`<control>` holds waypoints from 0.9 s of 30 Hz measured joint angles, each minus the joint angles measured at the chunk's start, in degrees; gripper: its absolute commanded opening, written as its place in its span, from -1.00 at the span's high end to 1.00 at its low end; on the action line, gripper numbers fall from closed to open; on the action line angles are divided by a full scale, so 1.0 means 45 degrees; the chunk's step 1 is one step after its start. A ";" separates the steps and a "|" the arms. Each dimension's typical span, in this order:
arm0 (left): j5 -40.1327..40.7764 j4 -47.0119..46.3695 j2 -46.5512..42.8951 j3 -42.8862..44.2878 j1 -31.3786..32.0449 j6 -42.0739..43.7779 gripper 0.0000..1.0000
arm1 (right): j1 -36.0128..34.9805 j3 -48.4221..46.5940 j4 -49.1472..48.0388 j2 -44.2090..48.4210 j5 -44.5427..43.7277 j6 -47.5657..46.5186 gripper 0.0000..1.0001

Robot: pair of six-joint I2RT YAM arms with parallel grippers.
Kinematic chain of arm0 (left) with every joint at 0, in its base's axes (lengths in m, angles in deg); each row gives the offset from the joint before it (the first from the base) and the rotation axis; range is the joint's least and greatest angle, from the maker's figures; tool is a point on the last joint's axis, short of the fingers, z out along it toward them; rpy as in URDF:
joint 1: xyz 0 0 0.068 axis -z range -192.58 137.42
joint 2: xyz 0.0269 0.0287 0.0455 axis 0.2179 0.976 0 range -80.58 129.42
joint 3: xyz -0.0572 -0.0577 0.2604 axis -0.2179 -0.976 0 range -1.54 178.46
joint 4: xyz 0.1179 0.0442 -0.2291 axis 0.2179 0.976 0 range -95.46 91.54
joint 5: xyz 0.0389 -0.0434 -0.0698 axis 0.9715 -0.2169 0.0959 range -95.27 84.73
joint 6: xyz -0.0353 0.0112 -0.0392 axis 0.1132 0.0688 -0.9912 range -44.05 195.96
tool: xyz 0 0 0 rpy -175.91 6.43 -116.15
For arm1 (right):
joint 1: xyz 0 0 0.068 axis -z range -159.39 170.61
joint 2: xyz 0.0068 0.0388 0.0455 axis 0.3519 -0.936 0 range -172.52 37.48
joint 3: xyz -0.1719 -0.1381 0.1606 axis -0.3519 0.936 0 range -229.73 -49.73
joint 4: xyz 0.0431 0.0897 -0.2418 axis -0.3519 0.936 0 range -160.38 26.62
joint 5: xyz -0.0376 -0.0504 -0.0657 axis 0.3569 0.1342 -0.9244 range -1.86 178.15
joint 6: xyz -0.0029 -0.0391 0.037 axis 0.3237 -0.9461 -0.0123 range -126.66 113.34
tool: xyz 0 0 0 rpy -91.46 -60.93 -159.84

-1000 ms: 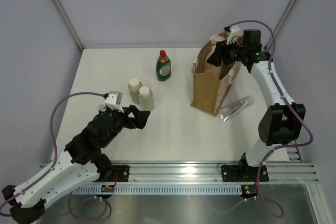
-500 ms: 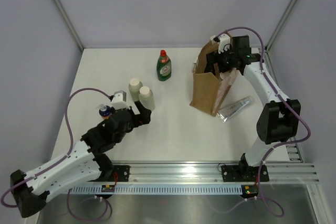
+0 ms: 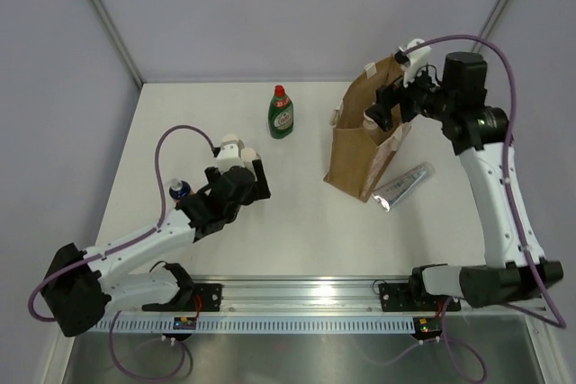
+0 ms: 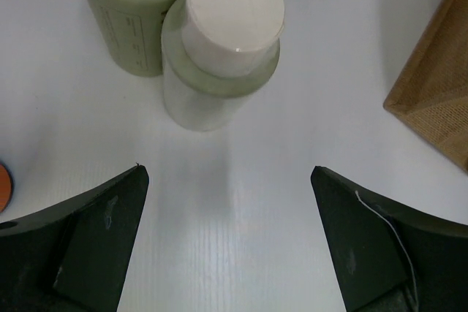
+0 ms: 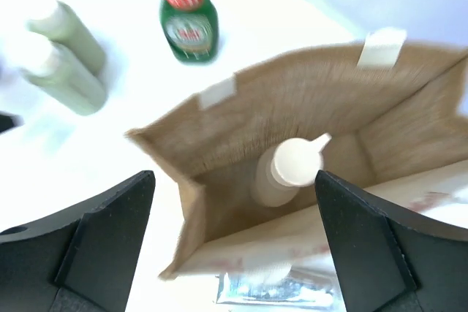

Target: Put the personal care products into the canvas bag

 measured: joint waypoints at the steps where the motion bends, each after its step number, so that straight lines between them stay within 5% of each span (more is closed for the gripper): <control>1: 0.0019 -0.0107 0.0457 0.0282 -0.0131 0.0155 -0.97 | 0.0000 0.0005 0.0087 0.0835 0.0243 -0.0078 -0.99; 11: -0.0112 -0.0831 0.3517 0.1768 -0.1447 0.0865 -0.97 | -0.0015 0.4677 0.0350 0.7179 0.4289 -0.0593 -0.99; 22: -0.0277 -0.1248 0.5979 0.3036 -0.1957 0.1345 -0.85 | -0.0015 0.8029 -0.0476 0.7461 0.6154 -0.0763 -0.99; 27: -0.0267 -0.1185 0.6319 0.3109 -0.2220 0.1486 -0.43 | -0.0015 0.8558 -0.0928 0.7456 0.6504 -0.0733 -0.99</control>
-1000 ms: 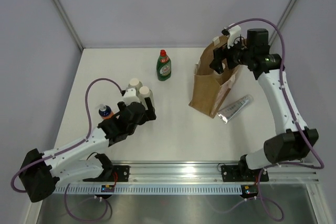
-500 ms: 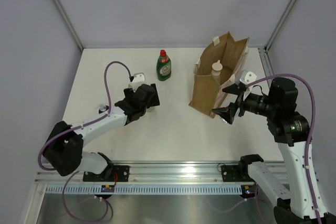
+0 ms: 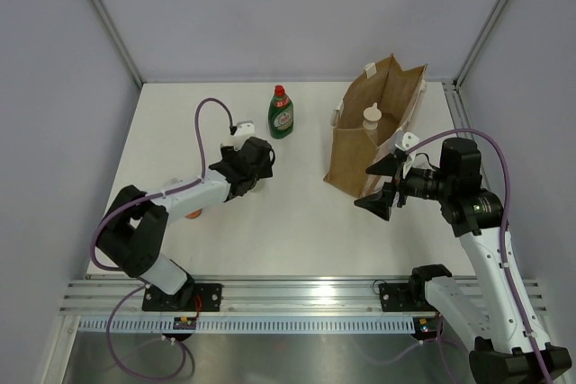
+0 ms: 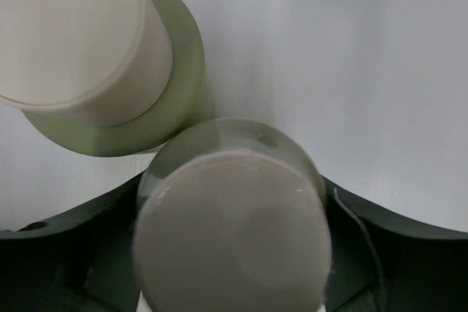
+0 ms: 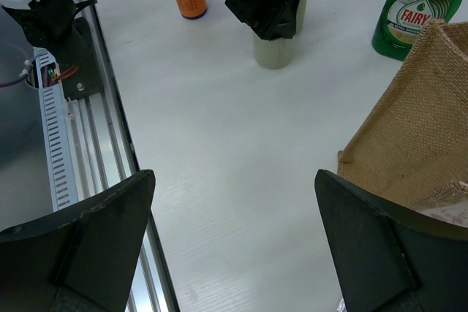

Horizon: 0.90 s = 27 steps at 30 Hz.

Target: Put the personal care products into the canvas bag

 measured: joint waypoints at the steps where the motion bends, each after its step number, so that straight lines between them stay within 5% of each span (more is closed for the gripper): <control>1: -0.0024 -0.0034 0.0044 0.0039 -0.0034 0.0063 -0.40 | 0.0000 0.0019 -0.0073 0.0000 0.0044 0.0000 -0.99; 10: -0.0685 -0.0316 0.0151 0.0146 -0.0058 0.1132 0.38 | 0.0000 0.0049 -0.0180 0.0010 0.0607 -0.0155 -0.99; 18: -0.3988 -0.0549 -0.1326 -0.0685 -0.0092 0.1520 0.93 | 0.0000 -0.0010 0.0568 -0.0418 0.1292 -0.1088 -0.99; 27: -0.8364 -0.0971 -0.3895 -0.1103 -0.0092 0.0233 1.00 | -0.1598 -0.1360 0.1773 -0.2254 -0.0957 -0.1394 -0.97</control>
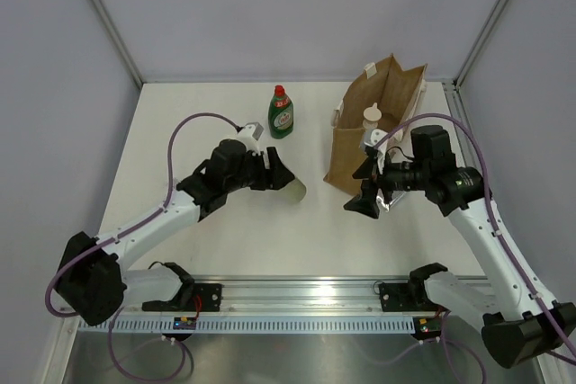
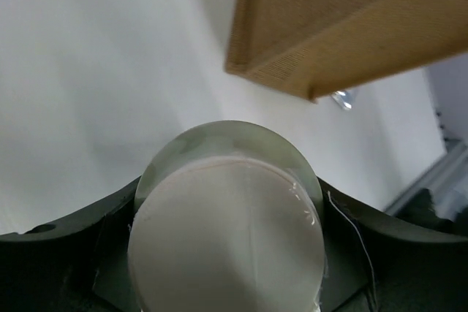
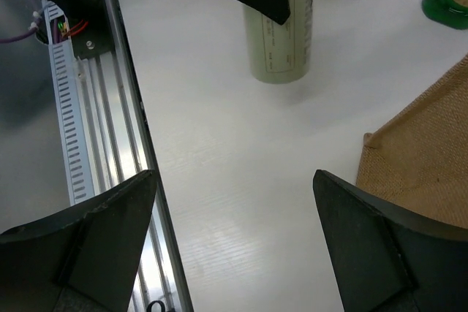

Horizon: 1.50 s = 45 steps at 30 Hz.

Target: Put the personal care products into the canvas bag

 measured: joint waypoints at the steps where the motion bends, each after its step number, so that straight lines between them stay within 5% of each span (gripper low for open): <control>1: -0.0427 -0.0180 -0.0287 -0.0165 0.0000 -0.0277 1.00 | -0.0461 -0.0053 -0.0010 -0.0053 -0.0573 0.0199 -0.99; 8: -0.2603 -0.1885 -0.1530 -0.1622 0.0015 -0.2977 1.00 | -0.3769 -0.0933 -0.1069 -0.0918 -0.4877 0.2681 -0.99; 15: -0.3385 -0.3823 -0.1826 -0.2079 0.0015 -0.5387 1.00 | -0.4949 -0.2006 -0.2249 -0.3201 -0.6543 0.3643 -0.99; 31: -0.4231 -0.7048 -0.1190 -0.2200 -0.0010 -0.7975 1.00 | -0.5362 -0.3308 -0.1287 -0.5221 -0.4716 0.0894 -0.95; 33: -0.4274 -0.7363 -0.1107 -0.2200 -0.0010 -0.8140 1.00 | -0.5362 -0.3313 -0.1263 -0.5464 -0.4658 0.0801 -0.83; 36: -0.4269 -0.7281 -0.1010 -0.2200 -0.0024 -0.8106 0.93 | -0.5382 -0.3347 -0.1219 -0.5542 -0.4464 0.0767 -0.37; 37: -0.4294 -0.7305 -0.0971 -0.2200 -0.0024 -0.8029 0.85 | -0.5382 -0.3371 -0.1180 -0.5542 -0.4561 0.0918 0.07; 39: -0.4245 -0.7310 -0.0933 -0.2200 -0.0019 -0.7985 0.50 | -0.5323 -0.3381 -0.1112 -0.5557 -0.4541 0.1054 0.47; 40: -0.4250 -0.7315 -0.0923 -0.2200 -0.0019 -0.7990 0.33 | -0.5319 -0.3400 -0.1078 -0.5561 -0.4527 0.1078 0.82; 41: -0.4250 -0.7325 -0.0928 -0.2200 -0.0024 -0.7990 0.04 | -0.5319 -0.3434 -0.1054 -0.5561 -0.4527 0.1103 0.91; 45: -0.4274 -0.7402 -0.0928 -0.2200 -0.0053 -0.7985 -0.44 | -0.5299 -0.3497 -0.1035 -0.5566 -0.4493 0.1185 1.00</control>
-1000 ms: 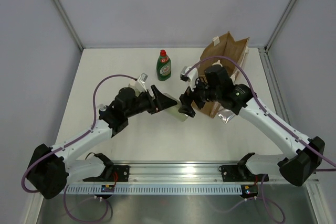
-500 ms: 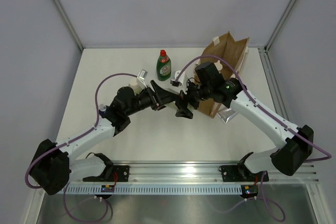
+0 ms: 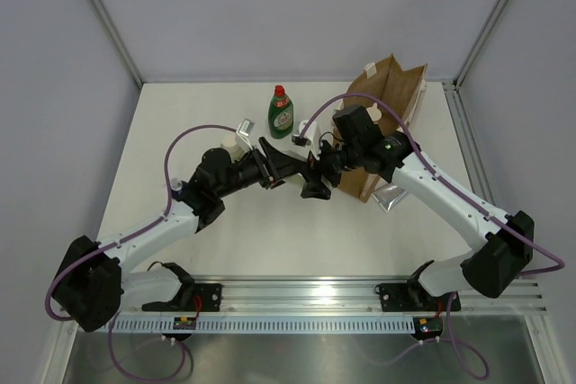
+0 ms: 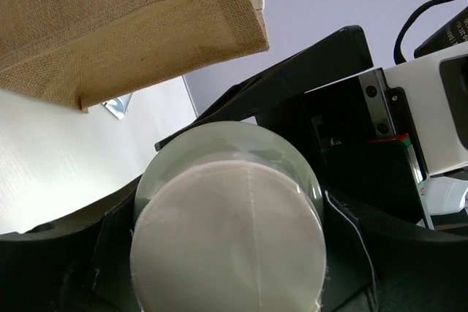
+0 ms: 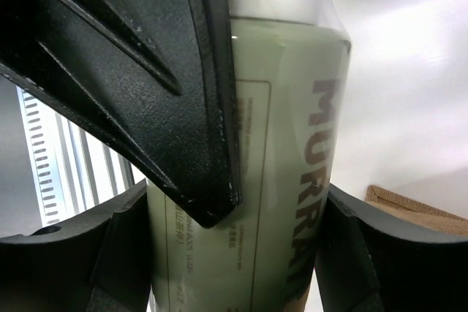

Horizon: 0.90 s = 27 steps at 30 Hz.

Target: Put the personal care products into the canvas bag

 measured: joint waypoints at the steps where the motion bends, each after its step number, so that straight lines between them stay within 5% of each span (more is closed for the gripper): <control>1: -0.0005 0.0000 -0.0005 0.0000 -0.0005 0.0005 -0.58 | 0.0024 0.0000 -0.0005 0.0000 0.0039 0.0039 1.00; 2: -0.0005 0.0005 -0.0010 0.0000 -0.0005 0.0010 -0.80 | 0.0058 0.0000 -0.0010 0.0000 0.0136 0.0083 1.00; 5: -0.0024 -0.0389 -0.0102 0.0015 -0.0078 -0.0005 -0.98 | 0.0248 0.0000 0.0214 0.0000 0.0792 0.0170 1.00; 14: 0.0355 0.0631 -0.0869 0.0714 -0.0155 0.1282 -0.98 | 0.1209 0.0000 0.0408 0.0015 0.3094 0.0957 1.00; 27: 0.3177 0.6071 -0.2948 0.3050 -0.0155 0.5697 -0.98 | 0.2977 -0.0282 0.0423 0.0529 0.4318 0.2171 1.00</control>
